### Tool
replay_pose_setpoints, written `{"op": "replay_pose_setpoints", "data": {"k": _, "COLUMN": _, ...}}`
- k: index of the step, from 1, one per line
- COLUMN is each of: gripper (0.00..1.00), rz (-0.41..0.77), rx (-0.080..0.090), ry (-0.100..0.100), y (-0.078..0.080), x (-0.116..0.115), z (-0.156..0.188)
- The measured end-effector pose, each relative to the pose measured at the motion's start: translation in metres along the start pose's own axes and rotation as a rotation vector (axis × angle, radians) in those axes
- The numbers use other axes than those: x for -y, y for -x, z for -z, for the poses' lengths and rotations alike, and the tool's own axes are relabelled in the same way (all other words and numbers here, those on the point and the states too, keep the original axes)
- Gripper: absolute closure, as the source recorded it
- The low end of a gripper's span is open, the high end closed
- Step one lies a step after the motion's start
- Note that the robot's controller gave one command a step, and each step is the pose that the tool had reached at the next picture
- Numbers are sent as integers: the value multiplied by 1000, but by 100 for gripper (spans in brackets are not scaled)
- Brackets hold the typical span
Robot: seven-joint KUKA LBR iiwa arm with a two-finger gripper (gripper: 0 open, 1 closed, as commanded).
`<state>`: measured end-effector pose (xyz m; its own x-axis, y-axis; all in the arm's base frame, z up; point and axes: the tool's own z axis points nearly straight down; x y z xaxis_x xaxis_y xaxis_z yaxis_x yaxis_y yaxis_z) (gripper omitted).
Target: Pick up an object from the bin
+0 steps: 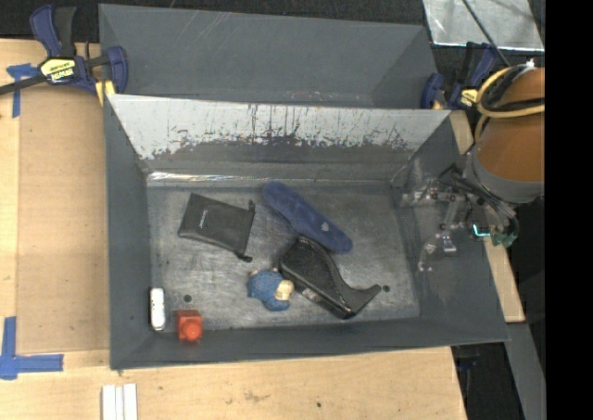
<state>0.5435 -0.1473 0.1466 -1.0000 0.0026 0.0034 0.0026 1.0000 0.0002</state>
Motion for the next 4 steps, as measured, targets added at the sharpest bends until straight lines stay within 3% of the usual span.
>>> {"op": "replay_pose_setpoints", "data": {"k": 1, "gripper": 0, "rz": -123, "rx": 3, "ry": 4, "y": 22, "x": -86, "z": -42}}
{"op": "replay_pose_setpoints", "data": {"k": 2, "gripper": 0, "rz": 33, "rx": 16, "ry": -3, "y": -22, "x": -117, "z": -62}}
{"op": "replay_pose_setpoints", "data": {"k": 3, "gripper": 0, "rz": 153, "rx": 8, "ry": -1, "y": 19, "x": -186, "z": -60}}
{"op": "replay_pose_setpoints", "data": {"k": 4, "gripper": 100, "rz": 149, "rx": 8, "ry": -1, "y": 18, "x": -184, "z": -60}}
